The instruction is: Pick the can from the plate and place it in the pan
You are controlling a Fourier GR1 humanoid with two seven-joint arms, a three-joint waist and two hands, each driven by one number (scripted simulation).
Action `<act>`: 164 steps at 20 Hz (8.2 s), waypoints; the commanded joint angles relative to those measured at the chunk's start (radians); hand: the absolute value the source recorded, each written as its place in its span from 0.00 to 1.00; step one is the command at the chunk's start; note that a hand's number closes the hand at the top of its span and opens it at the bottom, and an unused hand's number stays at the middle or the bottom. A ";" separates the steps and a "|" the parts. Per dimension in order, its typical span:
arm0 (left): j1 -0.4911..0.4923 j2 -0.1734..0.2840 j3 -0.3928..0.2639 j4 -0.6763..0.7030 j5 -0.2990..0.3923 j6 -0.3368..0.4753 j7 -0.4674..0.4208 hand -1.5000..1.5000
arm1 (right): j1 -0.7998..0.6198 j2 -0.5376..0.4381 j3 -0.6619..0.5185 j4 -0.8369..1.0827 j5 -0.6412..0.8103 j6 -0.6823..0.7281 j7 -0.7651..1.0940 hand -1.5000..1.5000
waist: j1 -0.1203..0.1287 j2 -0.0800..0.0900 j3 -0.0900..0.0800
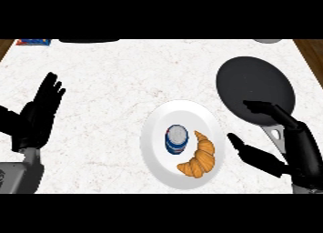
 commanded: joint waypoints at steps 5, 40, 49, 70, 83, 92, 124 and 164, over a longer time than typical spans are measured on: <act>0.038 -0.030 -0.022 -0.042 -0.007 -0.016 0.011 0.50 | 0.091 -0.204 0.010 -0.282 0.171 0.142 0.198 0.00 | 0.023 0.010 0.000; 0.048 -0.043 0.015 -0.067 -0.043 -0.047 0.027 0.50 | -0.672 0.077 0.449 0.084 0.114 0.950 1.093 0.00 | 0.035 0.010 -0.001; 0.025 -0.063 0.020 -0.075 -0.054 -0.040 0.057 0.50 | -0.695 0.232 0.428 0.196 0.159 0.956 1.120 0.00 | 0.034 0.010 0.000; -0.040 -0.110 0.032 -0.054 -0.106 -0.045 0.085 0.50 | -0.598 0.316 0.327 0.517 0.451 0.926 0.766 0.00 | 0.033 0.015 0.002; -0.027 -0.103 0.099 -0.048 -0.118 -0.094 0.083 0.50 | -0.497 0.440 0.268 0.607 0.598 0.919 0.633 1.00 | 0.031 0.014 0.002; -0.056 -0.132 0.097 -0.072 -0.133 -0.082 0.133 0.50 | -0.489 0.455 0.274 0.726 0.716 0.772 0.442 1.00 | 0.031 0.015 0.002; -0.012 -0.165 0.106 -0.073 -0.168 -0.107 0.102 0.50 | -0.620 0.366 0.080 -0.012 1.023 0.865 0.680 1.00 | 0.027 0.013 0.001; 0.028 -0.162 0.125 -0.125 -0.139 -0.178 0.106 0.50 | -0.748 0.019 -0.647 1.459 0.674 0.197 -0.316 0.00 | 0.059 0.024 0.003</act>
